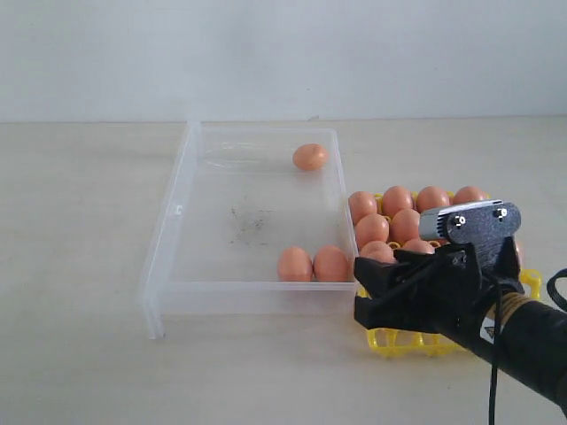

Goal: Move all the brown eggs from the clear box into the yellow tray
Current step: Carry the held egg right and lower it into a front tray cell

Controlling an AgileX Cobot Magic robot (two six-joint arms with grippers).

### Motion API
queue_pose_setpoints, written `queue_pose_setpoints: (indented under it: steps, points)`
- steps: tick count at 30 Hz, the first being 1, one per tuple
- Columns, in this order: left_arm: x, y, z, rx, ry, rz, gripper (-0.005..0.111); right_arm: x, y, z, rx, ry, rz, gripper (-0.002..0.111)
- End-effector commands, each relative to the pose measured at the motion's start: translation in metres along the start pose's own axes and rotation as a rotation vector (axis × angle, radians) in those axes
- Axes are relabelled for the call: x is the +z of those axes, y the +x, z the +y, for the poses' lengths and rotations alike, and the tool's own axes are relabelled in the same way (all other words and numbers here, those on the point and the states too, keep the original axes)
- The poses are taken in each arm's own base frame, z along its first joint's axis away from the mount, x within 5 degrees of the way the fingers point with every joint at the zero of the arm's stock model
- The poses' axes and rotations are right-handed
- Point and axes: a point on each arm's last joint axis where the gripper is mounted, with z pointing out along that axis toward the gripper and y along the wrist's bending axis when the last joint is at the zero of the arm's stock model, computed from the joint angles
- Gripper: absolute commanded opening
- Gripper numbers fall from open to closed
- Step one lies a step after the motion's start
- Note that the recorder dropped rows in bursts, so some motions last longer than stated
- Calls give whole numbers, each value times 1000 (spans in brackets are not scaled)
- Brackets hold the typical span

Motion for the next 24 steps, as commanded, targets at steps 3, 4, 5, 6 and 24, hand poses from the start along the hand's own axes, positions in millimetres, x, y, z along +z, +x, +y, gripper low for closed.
queue_pose_setpoints:
  steps: [3, 4, 5, 6, 24]
  points:
    - [0, 1, 0, 3, 5, -2, 4, -1, 6, -5, -68, 49, 83, 0]
    - [0, 1, 0, 3, 5, -2, 4, -1, 6, -6, -66, 55, 89, 0]
    - [0, 1, 0, 3, 5, -2, 4, -1, 6, -6, -65, 57, 89, 0]
    - [0, 1, 0, 3, 5, -2, 4, -1, 6, -6, -65, 56, 84, 0]
    - [0, 1, 0, 3, 5, -2, 4, 0, 8, -6, -55, 63, 116, 0]
